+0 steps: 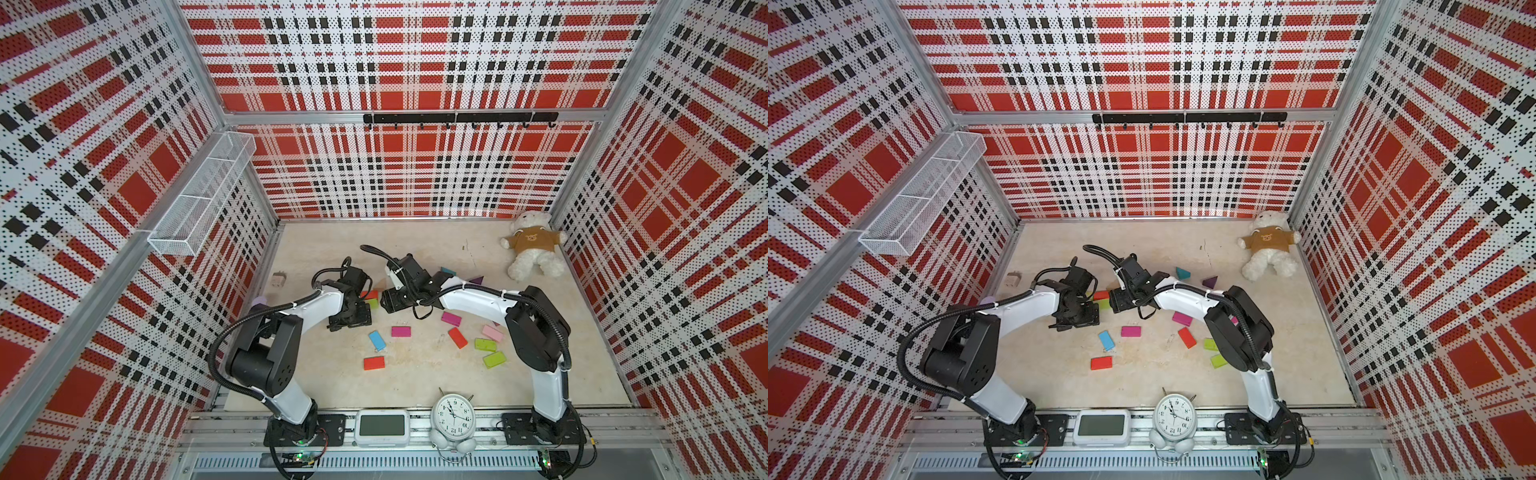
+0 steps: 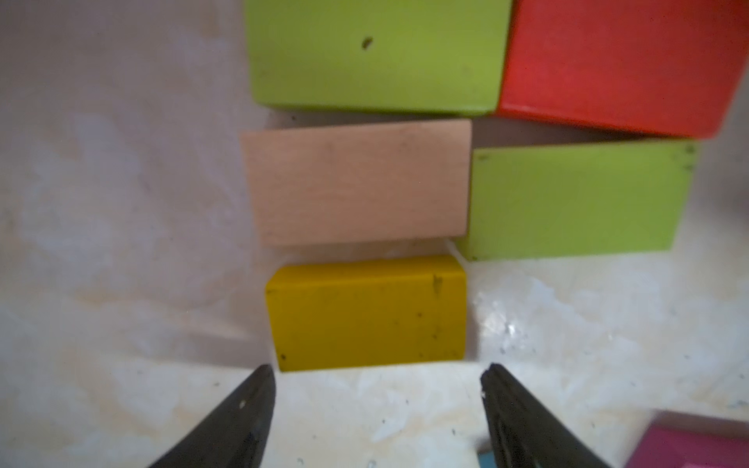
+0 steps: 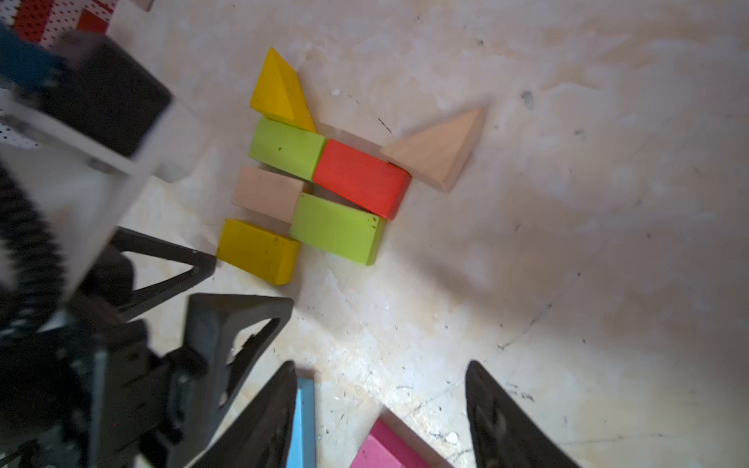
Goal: Assemble a carrot with building blocks
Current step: Assemble the building block at the center of the board, then pick up the building block from the center of the board.
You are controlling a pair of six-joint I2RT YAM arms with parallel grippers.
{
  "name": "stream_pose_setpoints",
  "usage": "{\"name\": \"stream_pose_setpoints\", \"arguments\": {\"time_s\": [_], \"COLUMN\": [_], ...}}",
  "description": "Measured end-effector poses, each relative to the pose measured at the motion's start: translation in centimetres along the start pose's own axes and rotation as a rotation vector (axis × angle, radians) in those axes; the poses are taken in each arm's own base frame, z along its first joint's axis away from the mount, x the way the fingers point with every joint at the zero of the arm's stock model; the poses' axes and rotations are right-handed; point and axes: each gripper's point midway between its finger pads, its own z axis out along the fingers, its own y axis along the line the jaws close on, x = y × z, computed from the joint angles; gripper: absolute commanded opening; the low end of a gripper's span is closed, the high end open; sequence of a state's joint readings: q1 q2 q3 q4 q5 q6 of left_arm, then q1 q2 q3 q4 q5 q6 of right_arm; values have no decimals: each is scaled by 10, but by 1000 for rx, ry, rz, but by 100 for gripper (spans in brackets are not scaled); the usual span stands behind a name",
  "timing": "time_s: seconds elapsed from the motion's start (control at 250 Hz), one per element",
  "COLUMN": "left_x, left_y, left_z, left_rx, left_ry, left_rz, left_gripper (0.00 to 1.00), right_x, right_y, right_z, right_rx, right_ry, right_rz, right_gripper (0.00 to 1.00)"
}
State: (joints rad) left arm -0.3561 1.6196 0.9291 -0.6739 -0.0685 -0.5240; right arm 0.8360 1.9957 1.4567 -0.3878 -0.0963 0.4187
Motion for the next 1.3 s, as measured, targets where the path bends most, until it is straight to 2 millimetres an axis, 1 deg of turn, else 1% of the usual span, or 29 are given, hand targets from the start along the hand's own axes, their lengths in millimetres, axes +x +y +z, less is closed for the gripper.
{"name": "stream_pose_setpoints", "arguments": {"time_s": [0.068,0.176,0.28,0.404,0.448,0.536,0.68,0.928,1.189,1.301], "left_x": [0,-6,-11,-19,-22,-29,-32,-31,-34,-33], "left_y": [0,-1,2,20,26,37,43,36,32,32], "left_z": [-10,-33,-56,-81,-88,-100,-102,-100,-100,-97], "left_rx": [16,56,103,159,172,202,227,270,302,310], "left_ry": [-26,-93,-163,-241,-261,-297,-293,-269,-276,-270], "left_rz": [-10,-30,-63,-152,-181,-231,-266,-254,-250,-247], "left_gripper": [84,83,83,83,83,83,83,83,83,83], "right_x": [13,32,49,61,65,71,67,74,75,79], "right_y": [-4,-13,-10,-4,-1,-2,-7,-17,-10,-11], "right_z": [2,3,3,2,2,0,-2,1,10,13], "right_rx": [21,78,118,154,163,194,244,301,310,317], "right_ry": [30,74,108,129,135,148,145,175,185,198], "right_rz": [2,1,-7,-20,-24,-25,-11,5,3,9], "right_gripper": [73,74,78,79,79,79,77,76,76,74]}}
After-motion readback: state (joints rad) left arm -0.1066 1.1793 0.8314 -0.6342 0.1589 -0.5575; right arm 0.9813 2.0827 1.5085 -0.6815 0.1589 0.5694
